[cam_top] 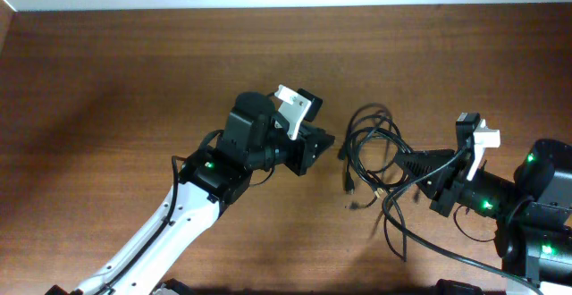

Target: Untangle cables

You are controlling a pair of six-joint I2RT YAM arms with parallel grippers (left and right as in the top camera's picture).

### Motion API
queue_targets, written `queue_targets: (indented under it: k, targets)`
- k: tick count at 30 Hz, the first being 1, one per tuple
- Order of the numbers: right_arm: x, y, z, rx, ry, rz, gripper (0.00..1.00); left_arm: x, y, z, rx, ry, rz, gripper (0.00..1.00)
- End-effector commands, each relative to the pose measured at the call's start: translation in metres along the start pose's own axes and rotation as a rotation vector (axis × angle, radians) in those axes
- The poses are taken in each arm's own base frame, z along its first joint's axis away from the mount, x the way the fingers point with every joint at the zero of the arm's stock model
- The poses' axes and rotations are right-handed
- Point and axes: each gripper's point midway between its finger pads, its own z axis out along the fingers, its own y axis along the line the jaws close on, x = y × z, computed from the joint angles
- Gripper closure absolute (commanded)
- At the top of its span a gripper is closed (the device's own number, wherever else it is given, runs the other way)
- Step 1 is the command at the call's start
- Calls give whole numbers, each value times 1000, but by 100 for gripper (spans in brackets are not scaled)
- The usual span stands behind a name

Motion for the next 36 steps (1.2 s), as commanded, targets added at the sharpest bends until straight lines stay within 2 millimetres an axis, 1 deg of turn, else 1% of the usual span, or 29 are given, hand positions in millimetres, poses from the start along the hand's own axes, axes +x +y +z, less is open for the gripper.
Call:
queue_targets:
  k: [1,2,4,5,7,8,11,14,16,17,18,21,22,23,25,28,29,31,32,33,34,36]
  targets:
    - [-3,11,-1,-47,-4,-22,96,-5,8,0,-39,-13,0,75]
    - [-3,11,-1,-46,-4,-22,96,-4,6,0,-25,-11,0,75]
    - [-3,11,-1,-46,-4,-22,96,-4,-1,0,18,-5,2,79]
    - [-3,11,-1,-46,-4,-23,96,-3,-6,0,42,-3,5,83]
    - [-3,10,-1,-45,-4,-23,96,-3,-24,-2,144,1,67,94]
    - [-3,10,-1,-45,-4,-23,96,-3,-38,-5,230,-3,138,94]
    - [-3,10,-1,-45,-4,-22,96,-2,-74,-18,443,-24,291,93]
    - [-3,10,-1,-45,-4,-22,96,0,-100,-33,618,-56,408,89]
    - [-3,11,-1,-46,-4,-22,96,2,-110,-41,692,-72,461,88]
    - [-3,11,-1,-46,-5,-23,96,3,-117,-47,747,-86,501,85]
    - [-3,11,-1,-46,-5,-22,96,4,-119,-49,764,-91,518,82]
    - [-4,11,-1,-49,-8,-25,96,4,-120,-50,770,-97,531,73]
    - [-5,12,-1,-51,-9,-28,96,4,-120,-50,771,-99,534,68]
    - [-5,12,-1,-51,-9,-29,96,2,-121,-50,770,-108,544,57]
    - [-5,11,-1,-50,-10,-32,96,-1,-120,-50,763,-122,560,47]
    - [-7,10,-1,-42,-15,-41,96,-5,-114,-43,704,-129,559,46]
    - [-8,10,-1,-42,-18,-49,96,-6,-111,-41,682,-129,557,41]
    - [-9,10,-1,-40,-22,-59,96,-9,-105,-40,656,-129,531,24]
    - [-10,8,-1,-27,-24,-61,96,-11,-100,-41,646,-127,510,18]
    - [-11,5,-1,-8,-27,-59,96,-13,-96,-42,635,-126,490,8]
    - [-12,-1,-1,22,-33,-47,96,-15,-92,-43,623,-127,470,1]
    - [-21,-7,-2,64,-61,-56,96,-19,-83,-45,601,-128,437,1]
